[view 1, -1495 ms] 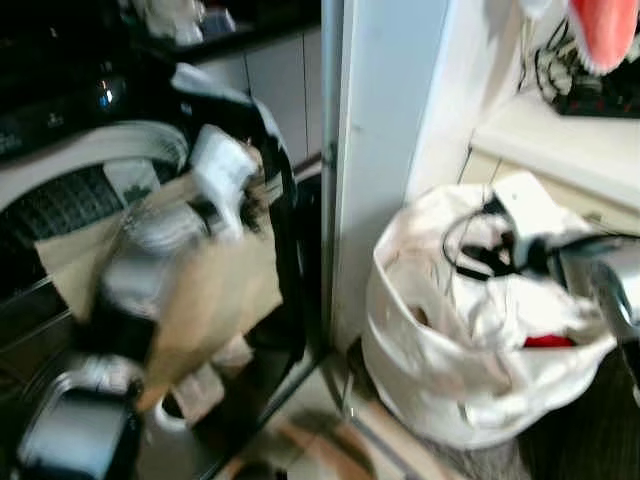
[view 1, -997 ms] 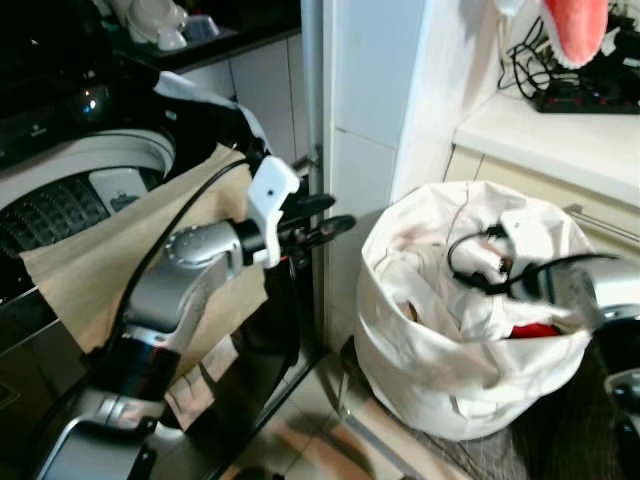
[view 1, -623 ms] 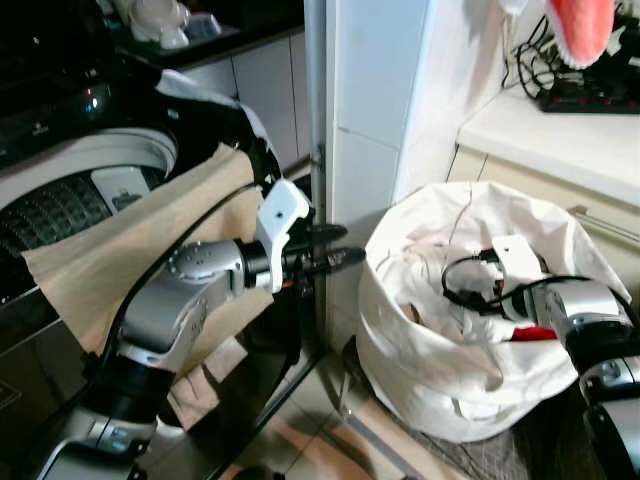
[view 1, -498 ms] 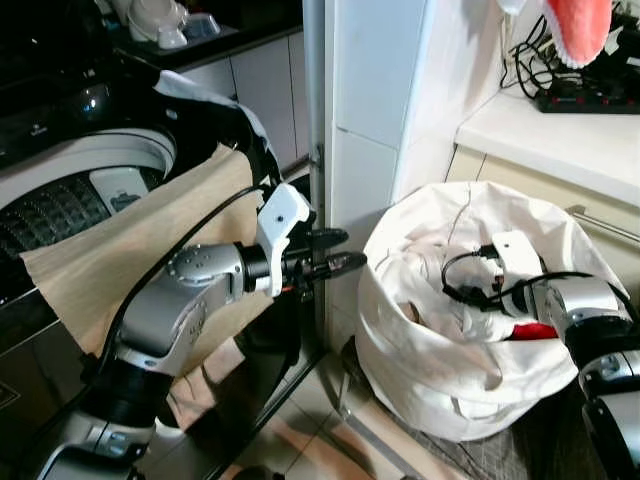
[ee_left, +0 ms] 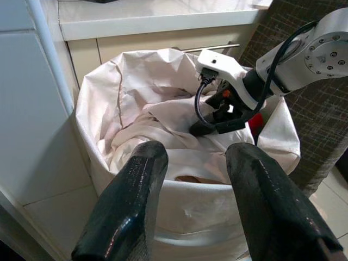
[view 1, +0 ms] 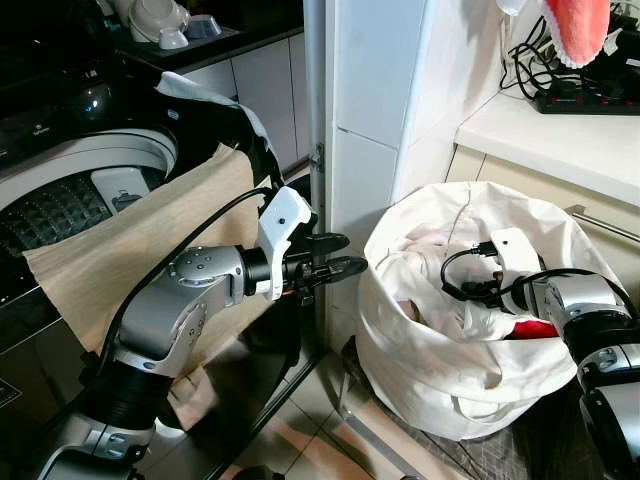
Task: Clothes washing
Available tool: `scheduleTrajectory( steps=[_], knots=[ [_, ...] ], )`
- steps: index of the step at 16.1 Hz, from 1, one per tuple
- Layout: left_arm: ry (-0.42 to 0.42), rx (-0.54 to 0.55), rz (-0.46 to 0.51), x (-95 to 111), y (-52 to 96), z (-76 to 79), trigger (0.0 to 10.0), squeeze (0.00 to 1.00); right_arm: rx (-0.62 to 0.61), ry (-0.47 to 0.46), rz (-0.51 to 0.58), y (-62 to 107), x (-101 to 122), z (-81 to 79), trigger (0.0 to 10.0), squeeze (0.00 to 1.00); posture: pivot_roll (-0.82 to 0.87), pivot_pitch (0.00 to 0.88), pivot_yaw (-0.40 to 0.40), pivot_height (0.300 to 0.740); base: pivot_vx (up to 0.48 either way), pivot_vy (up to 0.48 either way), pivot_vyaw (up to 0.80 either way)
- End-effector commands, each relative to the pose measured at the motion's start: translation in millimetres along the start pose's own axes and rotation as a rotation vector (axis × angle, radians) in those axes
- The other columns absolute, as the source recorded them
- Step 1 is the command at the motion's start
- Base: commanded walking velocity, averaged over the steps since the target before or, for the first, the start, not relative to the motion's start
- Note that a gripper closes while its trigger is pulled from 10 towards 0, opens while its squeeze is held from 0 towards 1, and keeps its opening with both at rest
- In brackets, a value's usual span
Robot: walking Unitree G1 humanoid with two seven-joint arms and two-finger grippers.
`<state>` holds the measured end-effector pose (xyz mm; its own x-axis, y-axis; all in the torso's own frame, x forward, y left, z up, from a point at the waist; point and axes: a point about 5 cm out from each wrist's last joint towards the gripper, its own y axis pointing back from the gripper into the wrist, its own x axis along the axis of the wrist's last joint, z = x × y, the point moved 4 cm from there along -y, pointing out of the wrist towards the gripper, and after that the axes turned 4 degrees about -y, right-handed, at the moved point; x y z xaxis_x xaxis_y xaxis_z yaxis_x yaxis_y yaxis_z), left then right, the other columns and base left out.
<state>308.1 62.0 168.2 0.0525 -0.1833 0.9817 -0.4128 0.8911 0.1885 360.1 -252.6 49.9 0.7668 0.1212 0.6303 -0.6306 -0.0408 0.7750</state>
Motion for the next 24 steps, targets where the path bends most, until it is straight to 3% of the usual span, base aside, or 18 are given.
scheduleTrajectory(
  steps=[1,9,13,16,17,20,22,23,24],
  knots=[
    [-0.013,-0.014,0.003,4.1,1.2,2.1,10.0,0.00,0.010,0.006,0.026,1.7,11.0,-2.4,0.0,0.00,-0.04,0.000,0.055,0.740,0.000,0.000,0.00],
    [-0.016,0.002,-0.015,0.9,1.4,0.4,10.0,0.00,0.083,-0.040,0.061,6.1,20.7,-7.1,0.0,0.00,-0.05,0.000,0.056,0.740,0.000,0.000,0.00],
    [-0.030,0.023,-0.012,1.9,1.8,-1.8,10.0,0.00,0.129,-0.054,0.127,21.8,41.4,-2.4,0.0,0.00,-0.04,0.000,0.051,0.740,0.000,0.000,0.00],
    [-0.029,0.035,-0.003,2.6,3.2,-3.8,10.0,0.00,0.237,-0.087,0.232,47.5,73.0,-7.2,0.0,0.00,-0.05,0.000,0.053,0.740,0.000,0.000,0.00],
    [-0.039,0.053,-0.002,2.1,2.5,-5.7,10.0,0.00,0.316,-0.105,0.303,64.5,91.5,-13.5,0.0,0.00,-0.05,0.000,0.055,0.740,0.000,0.000,0.00],
    [-0.096,0.178,0.099,25.2,-1.3,-22.7,10.0,0.00,0.550,-0.101,0.519,129.9,143.3,-41.2,0.0,0.00,-0.06,0.000,0.057,0.740,0.000,0.000,0.00],
    [-0.115,0.182,0.238,55.5,-7.0,-20.6,10.0,0.00,0.705,-0.026,0.632,177.6,166.4,-68.7,0.0,0.00,-0.06,0.000,0.056,0.740,0.000,0.000,0.00],
    [-0.090,0.188,0.291,65.7,-8.5,-20.8,10.0,1.00,0.730,-0.003,0.649,186.9,171.2,-76.7,0.0,0.00,-0.06,0.000,0.056,0.740,0.000,0.000,0.00],
    [-0.061,0.205,0.368,80.2,-11.0,-21.8,10.0,1.00,0.759,0.024,0.668,198.9,176.2,-88.5,0.0,0.00,-0.07,0.000,0.057,0.740,0.000,0.000,0.00]
  ],
)
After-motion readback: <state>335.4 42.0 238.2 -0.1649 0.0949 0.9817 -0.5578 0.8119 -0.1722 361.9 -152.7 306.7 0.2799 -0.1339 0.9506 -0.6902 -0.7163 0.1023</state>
